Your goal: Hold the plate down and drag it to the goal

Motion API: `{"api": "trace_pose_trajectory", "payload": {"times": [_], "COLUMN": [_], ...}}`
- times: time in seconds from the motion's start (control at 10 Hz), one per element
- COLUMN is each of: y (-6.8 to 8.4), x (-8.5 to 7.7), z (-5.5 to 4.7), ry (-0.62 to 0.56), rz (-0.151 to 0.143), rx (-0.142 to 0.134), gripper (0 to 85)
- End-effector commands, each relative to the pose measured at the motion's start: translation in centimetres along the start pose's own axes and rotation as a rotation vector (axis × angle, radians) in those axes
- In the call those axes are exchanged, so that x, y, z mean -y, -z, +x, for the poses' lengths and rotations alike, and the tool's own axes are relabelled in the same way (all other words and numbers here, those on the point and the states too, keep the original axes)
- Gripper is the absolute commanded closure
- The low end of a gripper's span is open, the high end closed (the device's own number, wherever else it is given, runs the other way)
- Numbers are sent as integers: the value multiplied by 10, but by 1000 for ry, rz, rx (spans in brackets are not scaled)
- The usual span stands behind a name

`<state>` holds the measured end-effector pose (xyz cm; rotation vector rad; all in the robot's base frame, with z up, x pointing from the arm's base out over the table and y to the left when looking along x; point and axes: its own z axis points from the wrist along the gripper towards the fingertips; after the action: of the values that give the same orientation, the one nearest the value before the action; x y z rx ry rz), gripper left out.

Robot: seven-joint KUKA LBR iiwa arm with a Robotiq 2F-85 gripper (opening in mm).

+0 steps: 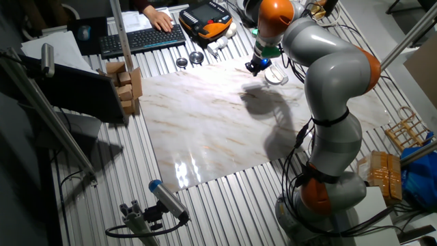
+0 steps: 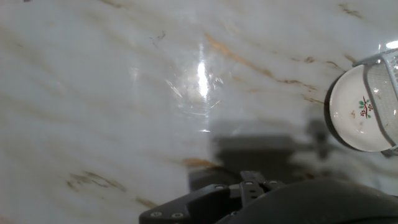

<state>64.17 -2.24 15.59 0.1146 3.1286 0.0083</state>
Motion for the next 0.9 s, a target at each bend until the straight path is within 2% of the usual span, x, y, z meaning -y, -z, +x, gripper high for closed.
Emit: {"api": "trace_pose_trajectory", "payload": {"times": [0.0, 0.8], "y": [0, -1], "x": [0, -1], "z": [0, -1], "ry": [0, -6], "rz": [0, -2], "rx": [0, -9], "gripper": [850, 850]}}
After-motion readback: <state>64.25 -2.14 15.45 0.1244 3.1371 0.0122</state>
